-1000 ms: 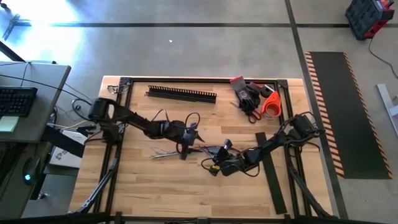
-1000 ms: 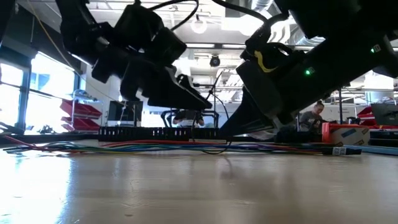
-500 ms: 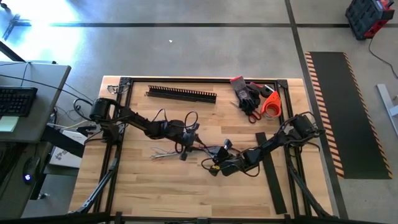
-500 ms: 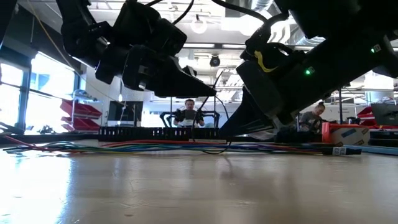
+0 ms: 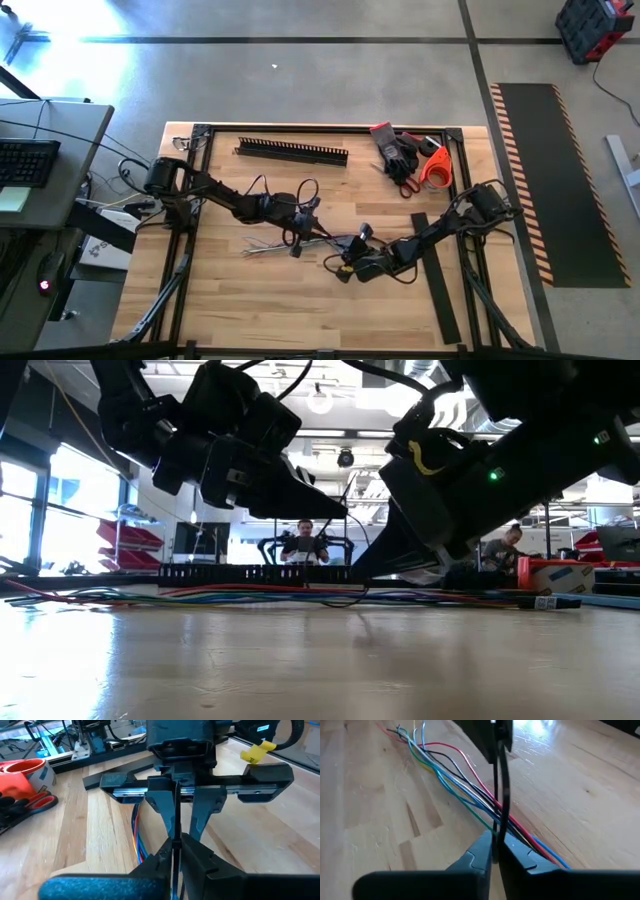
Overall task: Ziptie cables
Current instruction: Wrap the zip tie around the cable wires
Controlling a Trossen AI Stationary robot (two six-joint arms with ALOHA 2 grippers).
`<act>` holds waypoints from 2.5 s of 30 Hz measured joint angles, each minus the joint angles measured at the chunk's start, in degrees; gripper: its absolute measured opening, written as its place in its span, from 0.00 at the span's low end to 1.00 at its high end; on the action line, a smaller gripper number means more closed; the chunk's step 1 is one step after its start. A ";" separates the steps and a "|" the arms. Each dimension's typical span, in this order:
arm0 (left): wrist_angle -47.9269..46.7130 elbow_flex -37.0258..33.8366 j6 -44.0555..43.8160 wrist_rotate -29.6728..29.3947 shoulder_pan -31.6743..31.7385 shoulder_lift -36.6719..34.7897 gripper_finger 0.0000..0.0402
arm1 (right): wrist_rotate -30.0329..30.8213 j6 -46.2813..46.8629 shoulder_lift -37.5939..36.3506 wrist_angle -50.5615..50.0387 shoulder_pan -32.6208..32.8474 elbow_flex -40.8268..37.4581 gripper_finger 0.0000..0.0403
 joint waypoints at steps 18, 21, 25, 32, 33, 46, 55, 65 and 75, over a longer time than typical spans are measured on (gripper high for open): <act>-2.39 0.04 2.05 -2.10 -1.81 -0.02 0.00 | 7.83 -6.34 -8.08 -0.81 1.89 0.00 0.42; -2.36 0.04 2.14 -2.10 -1.81 -0.02 0.00 | 7.87 -6.50 -8.06 -0.67 1.62 0.00 0.38; -2.32 0.04 2.16 -2.08 -1.81 -0.02 0.00 | 5.69 -11.18 -8.06 2.67 1.03 0.00 0.32; -2.17 0.04 2.12 -2.08 -1.79 -0.02 0.00 | 0.93 -15.15 -8.06 4.32 -0.56 0.00 0.25; -2.17 0.04 2.12 -2.08 -1.79 -0.02 0.00 | 0.79 -15.16 -8.06 4.06 -0.59 0.00 0.24; -1.97 0.07 1.94 -1.88 -1.78 -0.09 0.00 | 3.17 -18.87 -8.21 6.21 0.68 0.00 0.01; -2.09 0.09 1.58 -1.91 -1.69 -0.09 0.00 | 8.17 -21.44 -14.86 5.46 5.00 0.00 0.00; -4.72 0.07 1.55 -2.19 -1.58 -0.09 0.00 | 19.33 -29.91 -27.01 3.82 13.25 0.00 0.00; -7.07 0.08 1.92 -2.91 -1.12 2.61 0.00 | 33.19 -40.46 -34.72 7.70 22.73 0.04 0.00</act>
